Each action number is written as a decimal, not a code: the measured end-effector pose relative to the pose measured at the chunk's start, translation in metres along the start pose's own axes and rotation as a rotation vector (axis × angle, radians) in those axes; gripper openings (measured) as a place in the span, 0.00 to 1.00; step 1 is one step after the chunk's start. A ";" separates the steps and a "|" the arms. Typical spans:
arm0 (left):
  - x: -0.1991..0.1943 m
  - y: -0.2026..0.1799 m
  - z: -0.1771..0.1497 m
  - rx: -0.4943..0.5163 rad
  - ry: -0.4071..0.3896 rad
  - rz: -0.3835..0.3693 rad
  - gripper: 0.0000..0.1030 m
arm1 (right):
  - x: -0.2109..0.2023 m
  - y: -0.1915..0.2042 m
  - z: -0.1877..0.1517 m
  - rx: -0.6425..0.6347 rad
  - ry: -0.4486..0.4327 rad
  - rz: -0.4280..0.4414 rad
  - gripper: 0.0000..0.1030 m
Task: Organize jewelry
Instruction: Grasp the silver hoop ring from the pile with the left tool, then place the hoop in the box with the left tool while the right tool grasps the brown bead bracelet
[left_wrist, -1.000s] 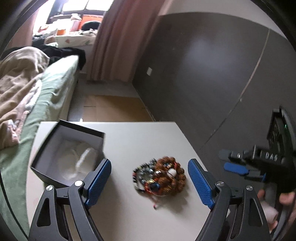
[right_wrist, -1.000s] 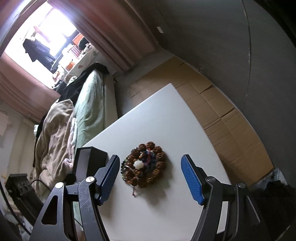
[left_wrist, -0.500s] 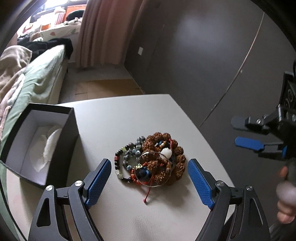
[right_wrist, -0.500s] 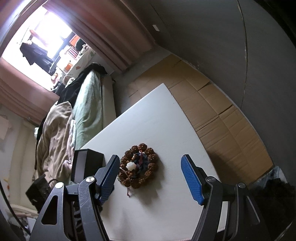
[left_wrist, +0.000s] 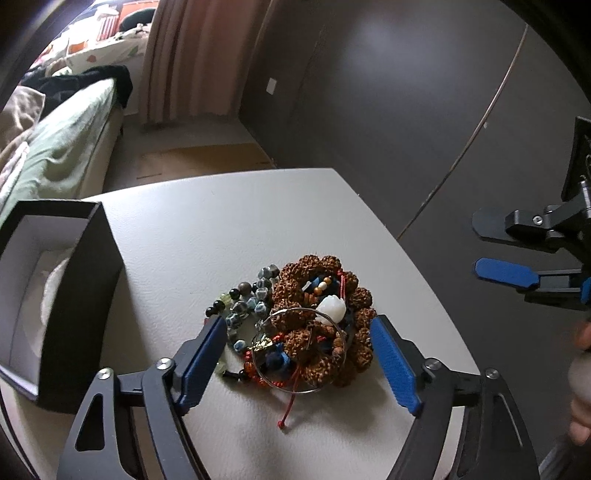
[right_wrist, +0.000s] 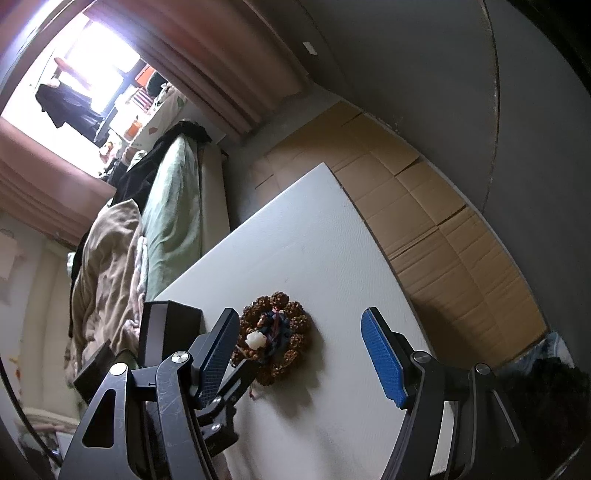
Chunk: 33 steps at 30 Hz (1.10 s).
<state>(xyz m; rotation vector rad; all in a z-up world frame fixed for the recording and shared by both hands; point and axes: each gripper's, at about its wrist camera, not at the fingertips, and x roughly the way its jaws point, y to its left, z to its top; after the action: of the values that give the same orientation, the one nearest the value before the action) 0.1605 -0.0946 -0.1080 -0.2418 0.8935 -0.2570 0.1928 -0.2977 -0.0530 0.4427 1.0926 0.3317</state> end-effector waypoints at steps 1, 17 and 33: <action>0.002 0.000 0.000 -0.001 0.003 -0.003 0.71 | 0.000 0.001 -0.001 0.000 0.001 -0.001 0.67; -0.033 0.013 0.006 -0.058 -0.054 -0.043 0.50 | 0.015 0.002 -0.006 0.017 0.023 -0.017 0.67; -0.080 0.048 0.016 -0.155 -0.166 -0.024 0.50 | 0.076 0.018 -0.021 -0.038 0.142 -0.115 0.31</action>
<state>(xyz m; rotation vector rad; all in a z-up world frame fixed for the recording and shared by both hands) 0.1310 -0.0218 -0.0541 -0.4126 0.7469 -0.1872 0.2055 -0.2425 -0.1106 0.3244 1.2426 0.2853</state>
